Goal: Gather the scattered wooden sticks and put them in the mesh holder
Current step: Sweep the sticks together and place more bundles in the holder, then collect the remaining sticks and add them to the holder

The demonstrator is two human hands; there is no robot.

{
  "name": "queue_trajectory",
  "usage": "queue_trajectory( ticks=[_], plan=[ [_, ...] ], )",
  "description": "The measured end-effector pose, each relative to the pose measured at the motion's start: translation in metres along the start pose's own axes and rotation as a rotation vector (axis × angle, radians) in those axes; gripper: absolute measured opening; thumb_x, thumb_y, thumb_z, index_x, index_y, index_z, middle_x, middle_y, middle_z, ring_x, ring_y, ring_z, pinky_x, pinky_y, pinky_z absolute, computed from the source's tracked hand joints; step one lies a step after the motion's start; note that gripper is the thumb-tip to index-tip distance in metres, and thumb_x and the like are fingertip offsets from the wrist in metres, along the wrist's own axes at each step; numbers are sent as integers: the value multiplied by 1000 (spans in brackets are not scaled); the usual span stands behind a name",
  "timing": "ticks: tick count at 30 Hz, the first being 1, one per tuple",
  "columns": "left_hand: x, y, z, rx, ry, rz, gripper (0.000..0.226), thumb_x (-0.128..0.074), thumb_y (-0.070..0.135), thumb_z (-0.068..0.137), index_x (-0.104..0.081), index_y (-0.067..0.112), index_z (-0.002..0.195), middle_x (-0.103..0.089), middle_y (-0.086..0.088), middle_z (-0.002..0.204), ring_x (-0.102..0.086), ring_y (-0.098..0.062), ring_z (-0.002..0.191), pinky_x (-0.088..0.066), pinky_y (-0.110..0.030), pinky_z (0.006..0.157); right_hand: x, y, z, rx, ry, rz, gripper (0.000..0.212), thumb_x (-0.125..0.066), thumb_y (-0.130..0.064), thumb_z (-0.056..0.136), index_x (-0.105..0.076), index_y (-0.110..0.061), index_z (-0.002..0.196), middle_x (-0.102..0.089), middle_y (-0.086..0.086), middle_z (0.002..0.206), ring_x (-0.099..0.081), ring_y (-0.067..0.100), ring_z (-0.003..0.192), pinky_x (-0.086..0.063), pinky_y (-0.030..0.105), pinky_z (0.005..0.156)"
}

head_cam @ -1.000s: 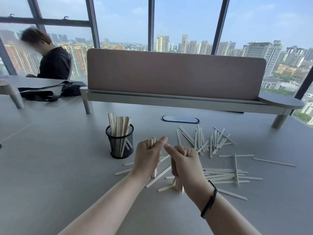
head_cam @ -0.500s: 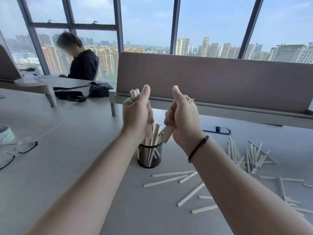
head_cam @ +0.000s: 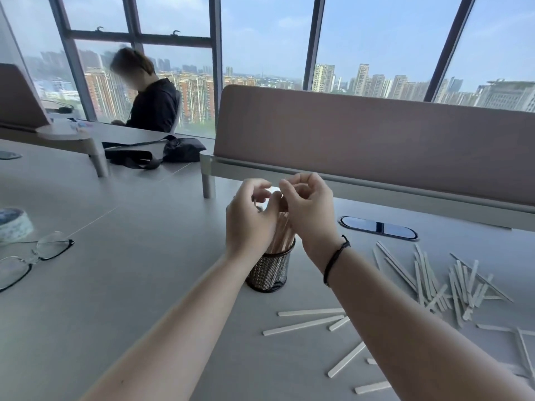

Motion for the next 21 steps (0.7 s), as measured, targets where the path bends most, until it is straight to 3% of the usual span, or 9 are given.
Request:
queue_trajectory(
  ticks=[3, 5, 7, 11, 13, 15, 17, 19, 21],
  plan=[
    [3, -3, 1, -58, -18, 87, 23, -65, 23, 95, -66, 20, 118, -67, 8, 119, -58, -9, 113, -42, -9, 81, 1, 10, -2, 113, -13, -200, 3, -62, -17, 94, -66, -17, 94, -70, -6, 81, -64, 5, 73, -51, 24, 69],
    [1, -11, 0, 33, -75, 121, 32, -59, 29, 99, -62, 21, 129, -59, 11, 129, -52, -6, 116, -38, -14, 84, -1, 19, -6, 125, -83, -338, 17, -57, -25, 97, -68, -19, 109, -70, -10, 104, -62, -2, 93, -48, 18, 83],
    [-3, -23, -3, 168, -173, 165, 37, -51, 32, 102, -56, 23, 137, -57, 14, 125, -48, -6, 118, -33, -19, 91, -4, 30, -10, 102, -187, -436, 31, -49, -30, 101, -63, -18, 126, -66, -8, 123, -59, 2, 109, -44, 18, 93],
    [-15, -32, -7, 179, -349, 149, 35, -40, 24, 103, -62, 30, 130, -68, 10, 125, -58, -13, 122, -44, -29, 99, -10, 42, -15, 132, -325, -487, 30, -37, -28, 105, -62, -23, 121, -65, 1, 117, -56, 13, 112, -41, 28, 92],
    [-17, -34, -6, 180, -397, 147, 37, -39, 25, 104, -59, 30, 135, -65, 7, 132, -57, -15, 126, -43, -34, 105, -8, 45, -14, 79, -372, -458, 34, -35, -33, 106, -56, -23, 130, -61, 2, 129, -51, 13, 123, -39, 32, 103],
    [-17, -35, -5, 177, -391, 193, 39, -41, 31, 105, -50, 29, 143, -60, 2, 140, -51, -17, 131, -39, -37, 110, 1, 47, -16, 12, -389, -439, 48, -36, -40, 105, -37, -24, 150, -45, 0, 148, -39, 11, 137, -29, 25, 111],
    [-11, -23, -9, 66, -266, 262, 41, -45, 35, 104, -49, 24, 142, -56, -3, 142, -45, -17, 134, -39, -42, 111, 15, 46, -22, 15, -380, -359, 53, -38, -44, 104, -28, -29, 154, -38, -3, 154, -38, 9, 138, -28, 29, 115],
    [-3, 6, -26, -205, -93, 323, 38, -49, 32, 101, -58, 13, 132, -59, -9, 134, -42, -19, 130, -42, -47, 107, 38, 50, -33, 34, -363, -355, 54, -39, -48, 102, -27, -34, 153, -37, -7, 155, -37, 9, 140, -31, 37, 117],
    [-6, 32, -61, -471, -92, 332, 33, -53, 30, 97, -65, 8, 119, -61, -12, 126, -48, -26, 125, -44, -46, 103, 71, 55, -51, 92, -386, -620, 53, -42, -49, 100, -28, -37, 150, -40, -8, 152, -44, 13, 135, -39, 36, 109]
  ],
)
Point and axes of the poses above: each hand's wrist, its own z-axis towards the middle knuckle, its own x-axis out of the back of the hand, y = z × x, the point moved 5 cm from there along z, towards the middle knuckle
